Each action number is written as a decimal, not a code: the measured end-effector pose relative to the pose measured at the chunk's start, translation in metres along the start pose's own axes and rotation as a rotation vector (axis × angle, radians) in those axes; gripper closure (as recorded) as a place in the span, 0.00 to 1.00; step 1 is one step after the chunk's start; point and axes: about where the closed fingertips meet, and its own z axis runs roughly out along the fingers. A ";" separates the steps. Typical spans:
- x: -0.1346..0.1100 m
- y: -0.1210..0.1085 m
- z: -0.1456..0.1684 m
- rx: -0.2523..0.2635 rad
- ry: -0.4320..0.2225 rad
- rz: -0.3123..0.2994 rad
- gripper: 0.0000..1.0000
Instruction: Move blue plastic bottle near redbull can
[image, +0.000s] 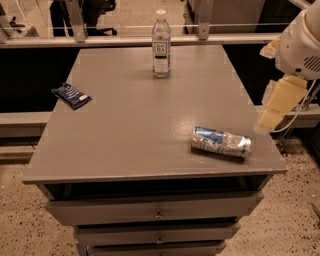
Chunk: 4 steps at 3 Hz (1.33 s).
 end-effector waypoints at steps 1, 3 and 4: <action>-0.020 -0.059 0.027 0.078 -0.141 0.067 0.00; -0.089 -0.166 0.084 0.157 -0.448 0.187 0.00; -0.133 -0.187 0.113 0.140 -0.564 0.224 0.00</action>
Offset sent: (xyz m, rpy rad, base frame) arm 0.2329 0.0210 0.0087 0.4630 -0.3442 -0.1137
